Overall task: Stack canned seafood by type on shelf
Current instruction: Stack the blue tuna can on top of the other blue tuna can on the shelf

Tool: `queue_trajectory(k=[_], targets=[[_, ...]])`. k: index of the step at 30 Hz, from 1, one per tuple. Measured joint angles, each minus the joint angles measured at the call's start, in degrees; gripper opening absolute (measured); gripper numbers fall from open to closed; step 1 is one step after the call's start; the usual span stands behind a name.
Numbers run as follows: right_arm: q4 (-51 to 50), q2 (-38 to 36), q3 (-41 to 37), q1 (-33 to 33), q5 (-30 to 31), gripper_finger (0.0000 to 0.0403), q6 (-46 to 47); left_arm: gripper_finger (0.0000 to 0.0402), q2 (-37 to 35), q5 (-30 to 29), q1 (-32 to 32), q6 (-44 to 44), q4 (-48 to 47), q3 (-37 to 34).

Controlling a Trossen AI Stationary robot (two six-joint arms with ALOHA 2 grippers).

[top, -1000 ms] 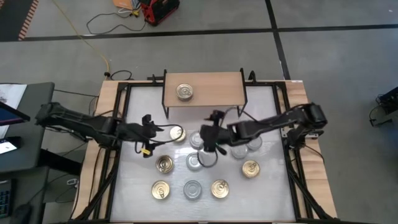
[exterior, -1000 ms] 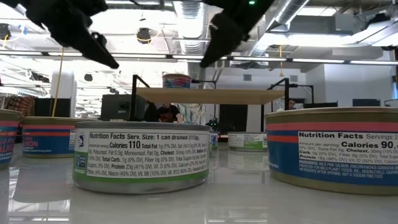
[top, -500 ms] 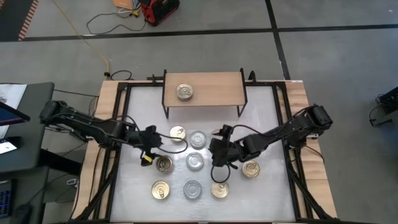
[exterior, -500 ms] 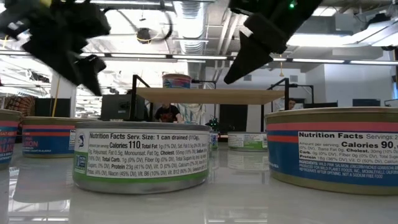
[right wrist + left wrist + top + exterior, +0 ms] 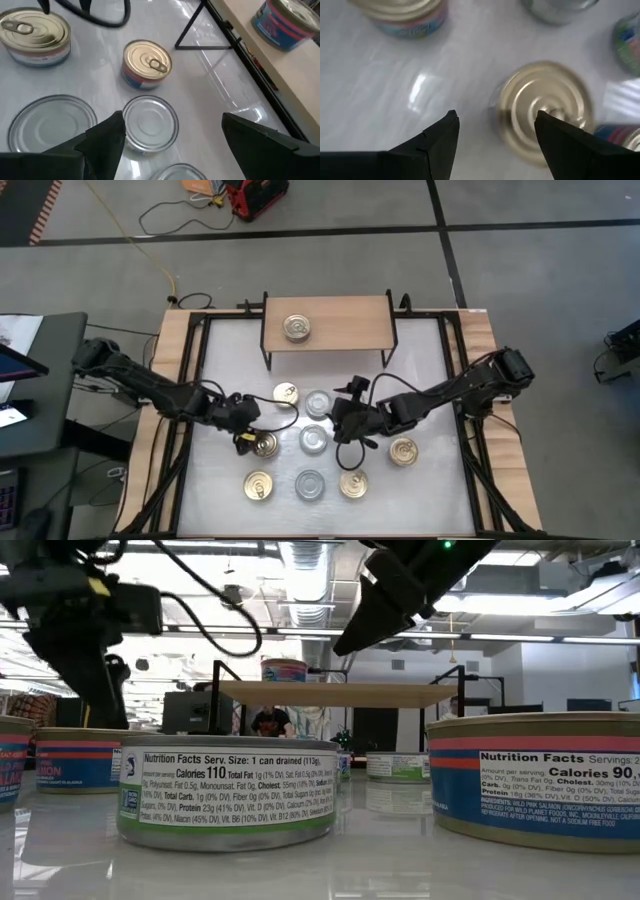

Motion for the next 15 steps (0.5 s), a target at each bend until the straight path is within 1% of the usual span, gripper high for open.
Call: queue_trajectory(k=[3, 7, 11, 15], targets=[[2.47, 0.43, -0.68, -1.16, -3.26, 0.0360, -1.95, 0.0248, 0.44, -1.70, -0.50, -3.30, 0.30, 0.02], [14.31, 0.74, -5.11, -3.15, -8.48, 0.0360, -5.73, 0.0248, 2.23, -1.77, -0.33, -5.99, 0.36, -0.11], [21.83, 0.76, -6.98, -3.75, -8.84, 0.0360, -6.97, 0.0248, 2.32, -1.73, -0.33, -9.19, 1.00, -0.09], [24.77, 0.74, -7.82, -3.09, -10.59, 0.0360, -5.00, 0.0248, 2.32, -1.17, -0.31, -11.84, 1.02, -0.09]])
